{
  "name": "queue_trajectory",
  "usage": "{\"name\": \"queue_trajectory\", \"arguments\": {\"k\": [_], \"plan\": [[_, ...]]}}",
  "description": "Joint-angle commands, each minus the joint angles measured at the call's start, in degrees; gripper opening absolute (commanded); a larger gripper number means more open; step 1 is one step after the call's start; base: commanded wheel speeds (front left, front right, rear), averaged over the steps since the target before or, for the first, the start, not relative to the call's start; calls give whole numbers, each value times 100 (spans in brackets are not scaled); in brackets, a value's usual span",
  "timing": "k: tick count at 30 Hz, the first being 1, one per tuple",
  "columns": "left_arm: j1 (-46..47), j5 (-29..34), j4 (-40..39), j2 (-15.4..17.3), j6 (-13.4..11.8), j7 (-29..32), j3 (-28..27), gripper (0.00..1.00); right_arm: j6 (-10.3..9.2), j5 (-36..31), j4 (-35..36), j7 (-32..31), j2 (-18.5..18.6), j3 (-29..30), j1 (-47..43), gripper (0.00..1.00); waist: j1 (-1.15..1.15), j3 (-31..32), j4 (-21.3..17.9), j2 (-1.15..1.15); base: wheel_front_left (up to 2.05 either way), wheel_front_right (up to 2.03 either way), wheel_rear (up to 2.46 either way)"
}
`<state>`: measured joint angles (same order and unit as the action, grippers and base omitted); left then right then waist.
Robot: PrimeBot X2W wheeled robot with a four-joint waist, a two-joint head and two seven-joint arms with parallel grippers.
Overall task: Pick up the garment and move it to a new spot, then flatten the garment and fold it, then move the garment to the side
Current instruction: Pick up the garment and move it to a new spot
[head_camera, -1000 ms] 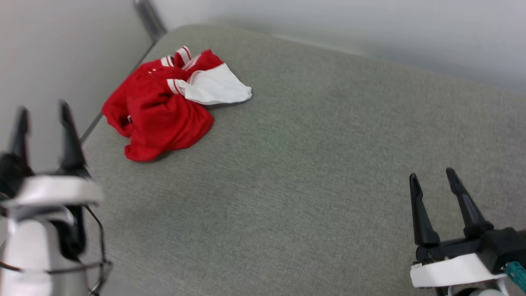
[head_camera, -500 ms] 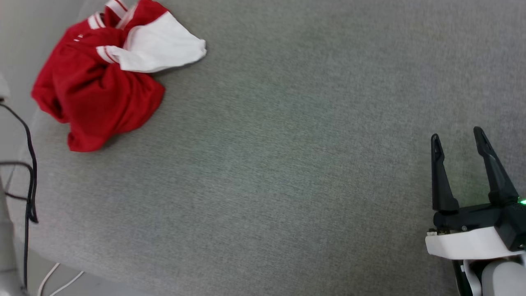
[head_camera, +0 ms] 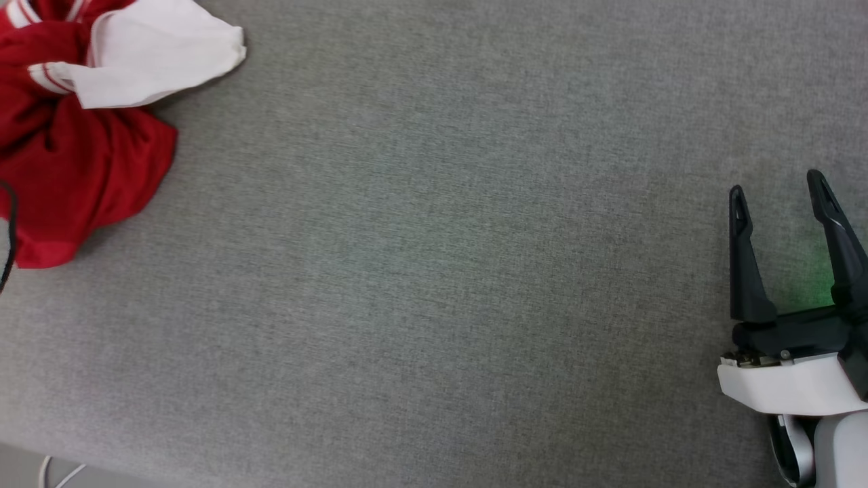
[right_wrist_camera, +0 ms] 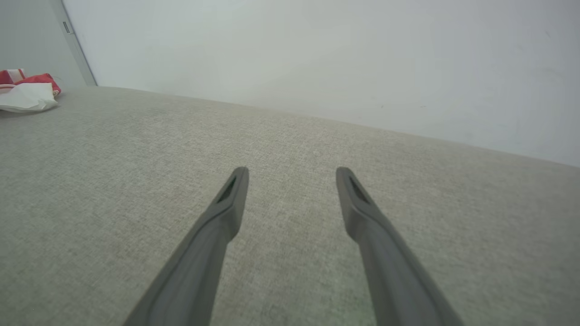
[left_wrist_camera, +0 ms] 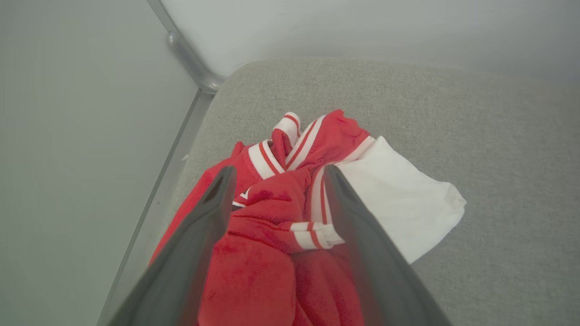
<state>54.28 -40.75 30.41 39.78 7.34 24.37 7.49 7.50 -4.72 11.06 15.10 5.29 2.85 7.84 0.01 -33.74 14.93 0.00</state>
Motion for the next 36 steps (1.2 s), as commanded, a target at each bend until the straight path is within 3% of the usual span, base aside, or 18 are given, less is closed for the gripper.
{"name": "queue_trajectory", "arguments": {"k": [1, 11, 19, 20, 22, 26, 36], "plan": [[78, -120, 42, 119, 4, 157, 66, 100, -2, -37, 33, 11, 35, -21, 87, 100, -1, -119, -84, 0, 0, 0, 0], [-79, -1243, 467, 463, 2, 1825, 866, 100, -3, -50, 46, 5, 111, -9, 171, 100, -1, -498, -226, 0, 0, 0, 0], [-255, -1644, 859, 290, 2, 2124, 1429, 100, -3, -63, -37, -8, 139, -42, 266, 100, -1, -658, -261, 0, 0, 0, 0], [-235, -1661, 901, 273, 2, 2105, 1484, 91, -3, -58, -50, -8, 142, -53, 272, 100, -1, -664, -268, 0, 0, 0, 0], [-178, -1731, 935, 205, 2, 2056, 1584, 0, -3, -40, -76, -8, 140, -59, 290, 100, -1, -652, -269, 0, 0, 0, 0], [15, -1735, 890, 311, 7, 1860, 1763, 0, -3, -13, -102, -7, 118, -74, 249, 100, -1, -503, -253, 0, 0, 0, 0], [757, -1487, 294, 956, 5, 1270, 2264, 0, -2, 107, -187, 9, -31, -127, 96, 100, -1, 279, -206, 0, 0, 0, 0]]}}
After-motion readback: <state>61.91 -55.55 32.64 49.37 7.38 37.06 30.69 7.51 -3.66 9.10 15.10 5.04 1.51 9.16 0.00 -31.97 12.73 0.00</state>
